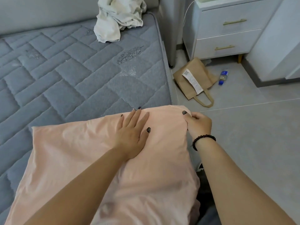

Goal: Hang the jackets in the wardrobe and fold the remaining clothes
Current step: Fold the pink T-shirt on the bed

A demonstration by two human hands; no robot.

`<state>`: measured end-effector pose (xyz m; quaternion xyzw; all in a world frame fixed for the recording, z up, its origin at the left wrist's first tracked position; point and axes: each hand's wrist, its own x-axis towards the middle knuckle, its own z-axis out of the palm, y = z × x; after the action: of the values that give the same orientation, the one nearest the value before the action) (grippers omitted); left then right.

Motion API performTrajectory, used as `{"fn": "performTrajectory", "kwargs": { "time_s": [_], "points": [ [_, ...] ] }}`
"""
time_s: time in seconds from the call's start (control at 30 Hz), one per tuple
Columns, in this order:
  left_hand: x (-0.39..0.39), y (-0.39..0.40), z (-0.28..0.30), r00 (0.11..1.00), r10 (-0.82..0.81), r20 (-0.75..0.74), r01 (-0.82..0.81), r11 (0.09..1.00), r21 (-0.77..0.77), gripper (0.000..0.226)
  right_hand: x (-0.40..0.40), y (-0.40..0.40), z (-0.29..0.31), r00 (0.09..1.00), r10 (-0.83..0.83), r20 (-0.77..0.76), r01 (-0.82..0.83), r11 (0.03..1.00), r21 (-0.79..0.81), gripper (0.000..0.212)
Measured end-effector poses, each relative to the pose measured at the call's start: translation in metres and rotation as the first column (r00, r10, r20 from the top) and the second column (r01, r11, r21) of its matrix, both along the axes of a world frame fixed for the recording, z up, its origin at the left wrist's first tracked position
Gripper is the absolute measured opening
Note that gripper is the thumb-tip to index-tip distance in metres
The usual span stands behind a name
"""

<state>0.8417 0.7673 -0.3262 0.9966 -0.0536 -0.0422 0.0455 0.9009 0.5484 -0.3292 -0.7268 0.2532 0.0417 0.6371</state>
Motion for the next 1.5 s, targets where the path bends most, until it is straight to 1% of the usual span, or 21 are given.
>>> {"fn": "performTrajectory", "kwargs": {
  "time_s": [0.07,0.17,0.3,0.43,0.5,0.6,0.63,0.67,0.73,0.8,0.87,1.0,1.07,1.13,1.2,1.23,1.27,1.33,1.4,1.47,1.5],
  "points": [
    [0.0,0.0,-0.001,1.0,-0.002,0.007,0.002,1.0,0.01,0.066,0.001,0.0,-0.005,0.997,0.056,-0.056,-0.055,0.998,0.035,0.029],
    [-0.001,-0.002,0.001,1.0,-0.007,-0.005,0.007,0.999,0.051,0.067,-0.007,-0.001,-0.006,0.975,0.175,-0.139,-0.142,0.966,0.216,0.026],
    [-0.001,-0.01,0.005,0.999,0.013,-0.035,-0.01,0.996,0.086,0.071,-0.024,-0.009,0.003,0.954,0.268,-0.134,-0.223,0.934,0.281,0.043],
    [0.007,-0.03,0.006,0.995,0.072,-0.071,-0.067,0.996,0.067,0.066,-0.052,-0.017,0.008,0.918,0.38,-0.11,-0.348,0.908,0.233,0.056],
    [0.015,-0.043,0.008,0.995,0.062,-0.074,-0.059,0.997,0.046,0.066,-0.061,-0.023,0.006,0.929,0.352,-0.109,-0.33,0.926,0.182,0.052],
    [0.03,-0.063,0.012,0.995,0.019,-0.094,-0.016,0.999,0.032,0.066,-0.068,-0.031,0.004,0.964,0.23,-0.131,-0.227,0.973,0.038,0.038],
    [0.035,-0.07,0.014,0.994,0.006,-0.113,-0.002,0.999,0.036,0.067,-0.07,-0.032,0.004,0.967,0.207,-0.15,-0.207,0.978,0.019,0.038],
    [0.04,-0.078,0.016,0.991,-0.011,-0.134,0.018,0.999,0.051,0.066,-0.073,-0.035,0.006,0.957,0.219,-0.189,-0.219,0.976,0.023,0.045],
    [0.05,-0.093,0.018,0.984,-0.053,-0.171,0.071,0.993,0.099,0.065,-0.083,-0.041,0.01,0.875,0.376,-0.304,-0.345,0.926,0.152,0.071],
    [0.06,-0.106,0.021,0.975,-0.111,-0.194,0.139,0.98,0.139,0.063,-0.095,-0.045,0.008,0.73,0.562,-0.389,-0.48,0.827,0.295,0.077],
    [0.07,-0.117,0.024,0.958,-0.176,-0.225,0.22,0.958,0.187,0.061,-0.107,-0.049,0.001,0.661,0.621,-0.422,-0.551,0.783,0.289,0.074],
    [0.087,-0.138,0.035,0.927,-0.237,-0.289,0.32,0.904,0.283,0.047,-0.115,-0.067,-0.002,0.677,0.615,-0.404,-0.588,0.783,0.204,0.035],
    [0.091,-0.144,0.04,0.916,-0.275,-0.292,0.362,0.879,0.309,0.042,-0.118,-0.074,0.003,0.695,0.613,-0.377,-0.606,0.781,0.153,0.023],
    [0.095,-0.147,0.047,0.895,-0.314,-0.318,0.407,0.867,0.288,0.049,-0.125,-0.072,0.007,0.704,0.624,-0.338,-0.61,0.776,0.161,0.024],
    [0.099,-0.146,0.056,0.857,-0.311,-0.411,0.431,0.869,0.242,0.059,-0.136,-0.063,0.013,0.712,0.632,-0.306,-0.609,0.773,0.178,0.04],
    [0.101,-0.145,0.062,0.834,-0.291,-0.469,0.439,0.864,0.245,0.06,-0.14,-0.058,0.013,0.716,0.631,-0.299,-0.623,0.771,0.134,0.048],
    [0.101,-0.144,0.069,0.815,-0.27,-0.513,0.448,0.856,0.26,0.057,-0.143,-0.053,0.013,0.72,0.625,-0.3,-0.64,0.766,0.059,0.051],
    [0.1,-0.142,0.083,0.793,-0.234,-0.562,0.465,0.829,0.311,0.038,-0.146,-0.048,0.015,0.739,0.6,-0.306,-0.646,0.76,-0.069,0.043],
    [0.096,-0.139,0.097,0.8,-0.247,-0.546,0.493,0.789,0.366,0.018,-0.146,-0.052,0.022,0.768,0.575,-0.282,-0.617,0.783,-0.082,0.027],
    [0.091,-0.133,0.109,0.831,-0.322,-0.453,0.515,0.753,0.409,0.023,-0.145,-0.062,0.036,0.798,0.544,-0.259,-0.573,0.818,-0.051,0.014],
    [0.089,-0.13,0.114,0.849,-0.373,-0.373,0.511,0.759,0.403,0.03,-0.144,-0.07,0.044,0.824,0.509,-0.249,-0.535,0.843,-0.045,0.012]
  ]
}}
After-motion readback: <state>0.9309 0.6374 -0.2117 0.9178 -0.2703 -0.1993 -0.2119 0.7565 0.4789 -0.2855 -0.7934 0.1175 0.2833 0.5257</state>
